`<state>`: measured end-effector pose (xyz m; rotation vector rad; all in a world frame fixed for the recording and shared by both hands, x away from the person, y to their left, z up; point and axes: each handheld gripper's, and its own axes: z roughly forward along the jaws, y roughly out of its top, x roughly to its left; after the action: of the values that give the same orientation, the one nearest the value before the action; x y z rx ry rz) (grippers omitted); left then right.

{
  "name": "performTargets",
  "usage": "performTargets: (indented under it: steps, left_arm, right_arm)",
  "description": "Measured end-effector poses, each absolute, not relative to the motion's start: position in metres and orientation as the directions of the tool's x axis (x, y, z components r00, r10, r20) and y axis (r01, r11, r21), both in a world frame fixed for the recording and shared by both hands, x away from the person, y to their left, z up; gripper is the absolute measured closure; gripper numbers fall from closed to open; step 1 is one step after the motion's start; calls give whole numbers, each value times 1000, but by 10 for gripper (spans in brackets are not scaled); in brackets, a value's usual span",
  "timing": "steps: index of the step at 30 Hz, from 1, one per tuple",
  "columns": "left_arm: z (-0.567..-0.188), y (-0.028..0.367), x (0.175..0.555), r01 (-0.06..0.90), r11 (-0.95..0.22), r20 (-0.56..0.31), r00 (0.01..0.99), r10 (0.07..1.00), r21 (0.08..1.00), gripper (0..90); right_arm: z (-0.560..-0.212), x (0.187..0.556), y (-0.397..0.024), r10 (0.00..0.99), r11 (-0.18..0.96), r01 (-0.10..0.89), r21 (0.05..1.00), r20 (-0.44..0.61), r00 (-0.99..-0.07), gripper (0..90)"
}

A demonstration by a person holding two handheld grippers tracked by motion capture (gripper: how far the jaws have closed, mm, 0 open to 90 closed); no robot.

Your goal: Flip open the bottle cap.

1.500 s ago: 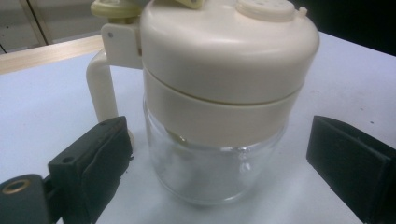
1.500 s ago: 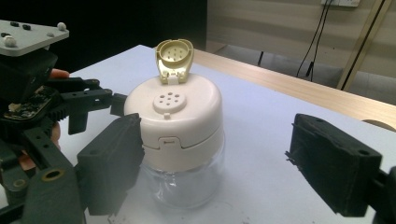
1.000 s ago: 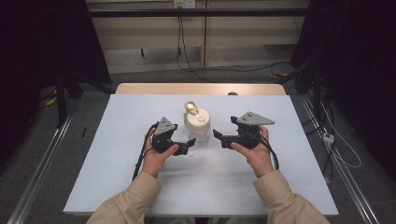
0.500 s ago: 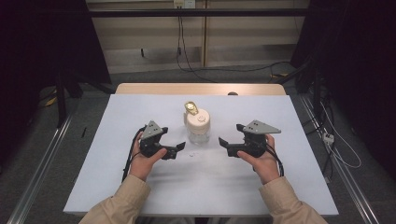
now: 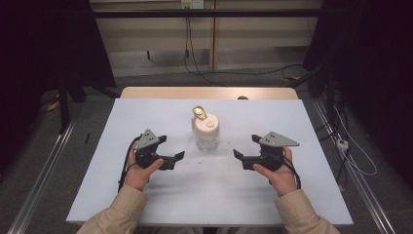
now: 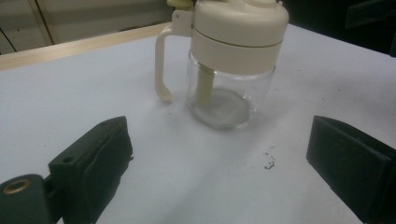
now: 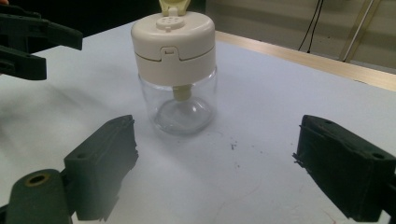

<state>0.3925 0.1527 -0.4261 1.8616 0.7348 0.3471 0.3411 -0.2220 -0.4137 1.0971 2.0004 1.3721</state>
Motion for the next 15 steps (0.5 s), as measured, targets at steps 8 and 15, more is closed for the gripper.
performTargets:
  steps: [8, 15]
  left_arm:
    - [-426, 163, 389, 334, -244, -105, 757, 645, 910, 59]
    - [-425, 171, 385, 334, -241, -104, 752, 651, 911, 59]
  right_arm:
    - [-420, 334, -230, 831, 171, 346, 922, 54, -554, 113]
    - [-427, 325, -237, 835, 170, 346, 923, 52, -549, 112]
